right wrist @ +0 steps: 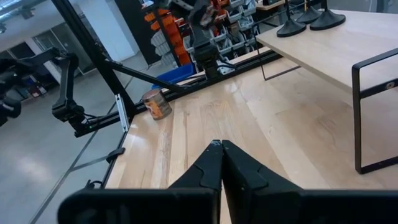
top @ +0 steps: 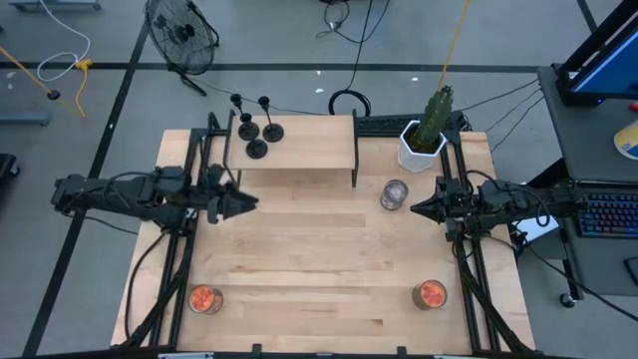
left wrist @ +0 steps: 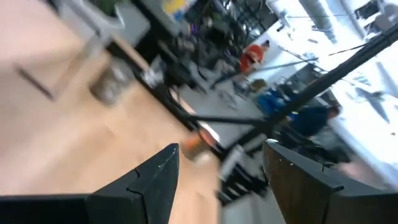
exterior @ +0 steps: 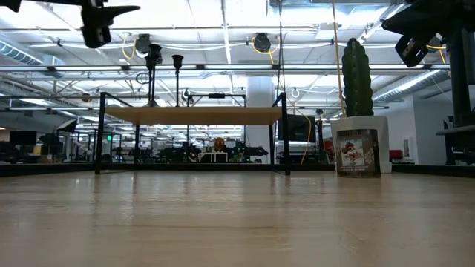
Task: Pick & Place candle stick holders
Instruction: Put the left orange scented candle on the shelf
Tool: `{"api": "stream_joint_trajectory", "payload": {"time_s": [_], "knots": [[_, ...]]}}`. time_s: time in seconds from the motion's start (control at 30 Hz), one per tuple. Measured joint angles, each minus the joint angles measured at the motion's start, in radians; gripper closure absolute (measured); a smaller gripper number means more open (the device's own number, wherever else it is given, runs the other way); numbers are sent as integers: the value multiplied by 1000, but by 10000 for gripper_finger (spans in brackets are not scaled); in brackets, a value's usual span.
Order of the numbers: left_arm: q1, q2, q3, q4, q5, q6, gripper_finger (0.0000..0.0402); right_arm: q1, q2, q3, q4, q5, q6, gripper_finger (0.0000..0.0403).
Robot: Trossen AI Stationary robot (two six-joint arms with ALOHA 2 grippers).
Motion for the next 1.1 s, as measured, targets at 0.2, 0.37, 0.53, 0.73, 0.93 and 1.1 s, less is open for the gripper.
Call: {"api": "stream_joint_trajectory", "payload": {"time_s": [0.2, 0.37, 0.53, 0.73, 0.93, 1.1], "knots": [[-110, 38, 0, -31, 8, -210, 165, 0, 0, 0, 0, -1, 0, 403], [-206, 102, 0, -32, 39, -344, 165, 0, 0, 0, 0, -3, 0, 403], [-294, 168, 0, -33, 126, -533, 165, 0, 0, 0, 0, -4, -6, 403], [-379, 226, 0, -44, 319, -814, 165, 0, 0, 0, 0, -4, -11, 403], [-440, 239, 0, -93, 438, -1010, 165, 1, 0, 0, 0, -32, -34, 403], [-454, 239, 0, -99, 416, -1055, 165, 1, 0, 0, 0, -56, -35, 403]]}}
